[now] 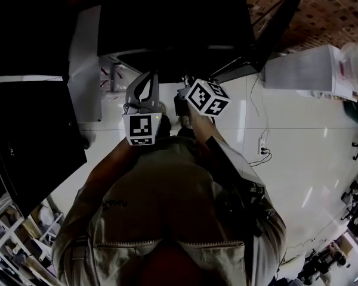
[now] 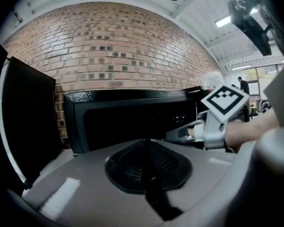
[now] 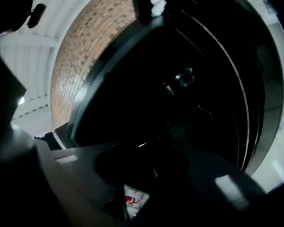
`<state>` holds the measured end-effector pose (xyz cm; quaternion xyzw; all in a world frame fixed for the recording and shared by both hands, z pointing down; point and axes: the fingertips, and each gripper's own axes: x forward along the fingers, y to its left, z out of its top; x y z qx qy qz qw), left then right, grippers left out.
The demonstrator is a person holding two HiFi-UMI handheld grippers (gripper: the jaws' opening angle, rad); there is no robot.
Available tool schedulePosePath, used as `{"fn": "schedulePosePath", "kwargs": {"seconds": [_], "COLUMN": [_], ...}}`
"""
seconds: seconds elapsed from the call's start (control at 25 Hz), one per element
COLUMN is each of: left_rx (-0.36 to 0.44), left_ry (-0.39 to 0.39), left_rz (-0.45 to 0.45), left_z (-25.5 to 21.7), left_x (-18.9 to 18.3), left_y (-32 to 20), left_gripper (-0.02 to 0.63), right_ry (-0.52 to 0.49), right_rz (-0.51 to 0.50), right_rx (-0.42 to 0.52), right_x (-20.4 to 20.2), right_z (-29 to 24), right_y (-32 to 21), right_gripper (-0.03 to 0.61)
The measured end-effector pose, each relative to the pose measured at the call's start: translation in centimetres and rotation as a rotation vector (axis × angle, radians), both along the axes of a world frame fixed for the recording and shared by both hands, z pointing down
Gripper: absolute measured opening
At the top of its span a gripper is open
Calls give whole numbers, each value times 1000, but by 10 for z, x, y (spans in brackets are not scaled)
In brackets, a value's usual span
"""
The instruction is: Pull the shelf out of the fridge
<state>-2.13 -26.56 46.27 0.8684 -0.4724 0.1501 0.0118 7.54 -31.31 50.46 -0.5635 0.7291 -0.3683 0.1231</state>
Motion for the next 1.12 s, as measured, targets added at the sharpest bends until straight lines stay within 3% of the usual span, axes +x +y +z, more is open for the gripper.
{"fn": "schedulePosePath", "kwargs": {"seconds": [0.16,0.4,0.6,0.84,1.12], "left_rx": [-4,-52,-68,-66,-49], "left_ry": [-12,-33,-40,-44,-46], "left_rz": [76,98,125,127,120], "left_z": [7,29,31,28,21], "left_x": [11,5,2,-2,-11], "left_y": [-8,-24,-32,-33,-22], "left_gripper": [5,5,5,5,6], "right_ry": [-163,-448,-559,-738,-821], "right_rz": [85,176,234,292,313], "right_rx": [-59,-48,-30,65,77], "right_x": [7,15,20,27,30], "right_z": [27,46,56,54,60], "right_y": [-30,-63,-92,-116,-121], "right_gripper": [92,97,97,95,8]}}
